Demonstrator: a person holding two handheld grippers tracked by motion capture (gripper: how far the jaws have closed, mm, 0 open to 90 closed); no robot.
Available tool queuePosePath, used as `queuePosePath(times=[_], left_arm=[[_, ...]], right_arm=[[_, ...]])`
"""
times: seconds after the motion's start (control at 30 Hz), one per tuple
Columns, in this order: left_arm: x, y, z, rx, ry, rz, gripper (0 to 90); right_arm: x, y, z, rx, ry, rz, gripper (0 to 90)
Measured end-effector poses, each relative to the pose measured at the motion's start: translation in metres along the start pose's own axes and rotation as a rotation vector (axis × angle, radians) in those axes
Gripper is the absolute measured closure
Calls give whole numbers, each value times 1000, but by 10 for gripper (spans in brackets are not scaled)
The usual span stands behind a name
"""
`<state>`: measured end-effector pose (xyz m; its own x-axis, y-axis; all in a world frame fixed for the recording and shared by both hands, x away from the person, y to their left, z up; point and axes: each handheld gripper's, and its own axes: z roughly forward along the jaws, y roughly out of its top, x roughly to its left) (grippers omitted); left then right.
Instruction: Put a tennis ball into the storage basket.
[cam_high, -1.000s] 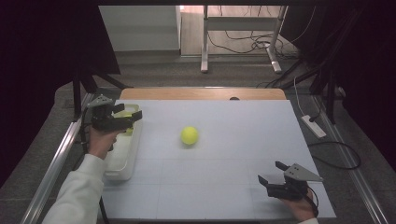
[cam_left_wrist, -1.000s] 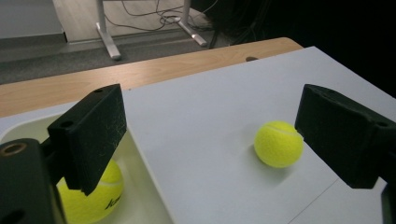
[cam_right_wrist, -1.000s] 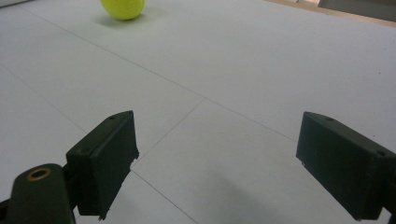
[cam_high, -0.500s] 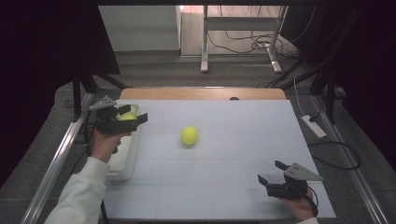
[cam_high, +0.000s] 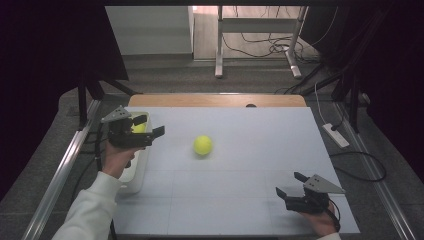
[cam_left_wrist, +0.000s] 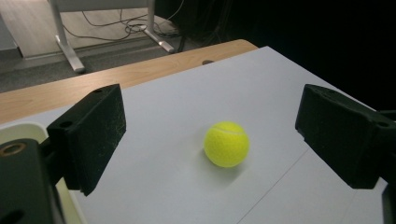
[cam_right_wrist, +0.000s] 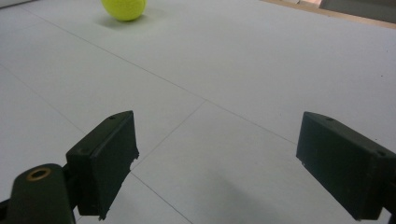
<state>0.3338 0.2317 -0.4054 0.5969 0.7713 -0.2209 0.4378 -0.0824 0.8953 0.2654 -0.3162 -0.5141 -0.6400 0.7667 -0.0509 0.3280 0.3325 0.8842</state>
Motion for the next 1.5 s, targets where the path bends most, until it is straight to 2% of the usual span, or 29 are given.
queuePosePath(times=[0.33, 0.47, 0.73, 0.93, 1.27, 1.33, 1.5], left_arm=[[-14, -4, 7, 20, -50, 30, 88], [-16, -5, 11, 29, -54, 23, 88], [-24, -6, 21, 59, -57, 46, 82], [-28, -6, 32, 69, -70, 45, 83], [-34, -6, 49, 98, -56, 43, 84], [-38, -7, 53, 109, -41, 58, 85], [-44, -8, 64, 136, -38, 87, 84]], right_arm=[[1, 1, 2, 4, 3, -3, 122], [1, 1, 2, 6, 1, -5, 122], [1, 2, 3, 5, 5, -3, 122], [1, 1, 3, 3, 3, -3, 122], [0, 0, 3, -1, 18, 1, 121], [1, 1, 4, 0, 19, -7, 122], [2, 1, 5, 0, 22, -5, 121]])
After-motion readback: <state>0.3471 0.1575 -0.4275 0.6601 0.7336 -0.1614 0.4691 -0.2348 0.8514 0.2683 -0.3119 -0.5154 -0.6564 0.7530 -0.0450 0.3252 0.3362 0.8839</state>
